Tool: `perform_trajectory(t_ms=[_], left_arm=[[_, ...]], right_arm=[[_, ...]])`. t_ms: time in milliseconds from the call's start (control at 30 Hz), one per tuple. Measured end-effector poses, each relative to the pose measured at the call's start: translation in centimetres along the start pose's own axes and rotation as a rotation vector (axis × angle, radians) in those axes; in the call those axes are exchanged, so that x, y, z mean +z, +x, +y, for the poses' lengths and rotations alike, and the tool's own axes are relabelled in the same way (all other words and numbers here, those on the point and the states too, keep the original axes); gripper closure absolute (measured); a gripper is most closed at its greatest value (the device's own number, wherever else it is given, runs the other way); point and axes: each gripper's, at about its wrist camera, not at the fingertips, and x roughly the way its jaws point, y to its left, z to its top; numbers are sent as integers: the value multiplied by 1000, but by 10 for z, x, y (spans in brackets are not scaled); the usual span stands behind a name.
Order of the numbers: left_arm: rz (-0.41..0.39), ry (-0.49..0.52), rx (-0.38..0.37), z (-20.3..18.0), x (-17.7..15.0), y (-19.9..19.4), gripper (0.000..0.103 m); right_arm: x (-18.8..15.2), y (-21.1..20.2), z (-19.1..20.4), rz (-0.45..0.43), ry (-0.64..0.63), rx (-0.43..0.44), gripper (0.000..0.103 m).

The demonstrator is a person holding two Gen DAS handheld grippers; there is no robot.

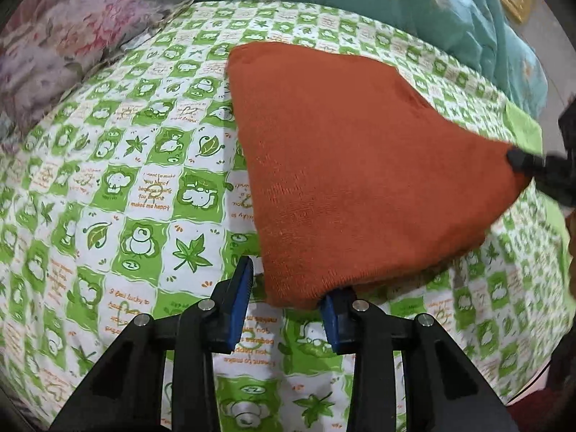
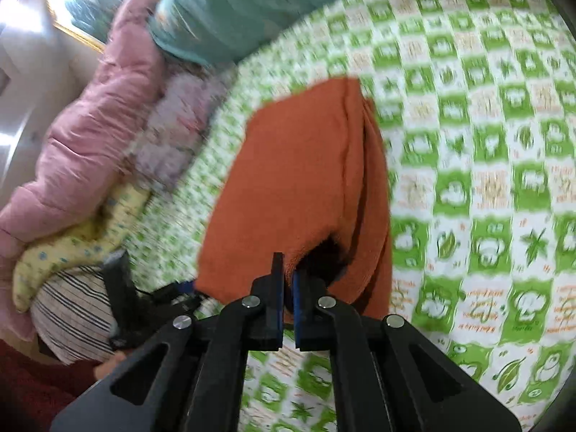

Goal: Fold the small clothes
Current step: 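Grasp the sweater end with both grippers and lift it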

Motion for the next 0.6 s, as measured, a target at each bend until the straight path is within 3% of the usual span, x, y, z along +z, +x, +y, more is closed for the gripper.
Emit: perform_trajectory(t_ms=[133,233,367,467,600], left_arm=[[0,2,2,-1,2,-6,67],[-14,-4,8,-1,3,-9,74],[39,-4,21,-1,-2,0,92],[12,0,5,-1,-5,-7,93],[74,-106,-43,16,-7,12,94]], right_arm=[[3,-7,-3,-20,34,14,99],[3,-14,0,-41,28,27,99],[-5,-3,-14,8,32,-47,99],[-14,0,-20,23,-5,-113,99],[-27,24,-41,104,-7,-216,99]])
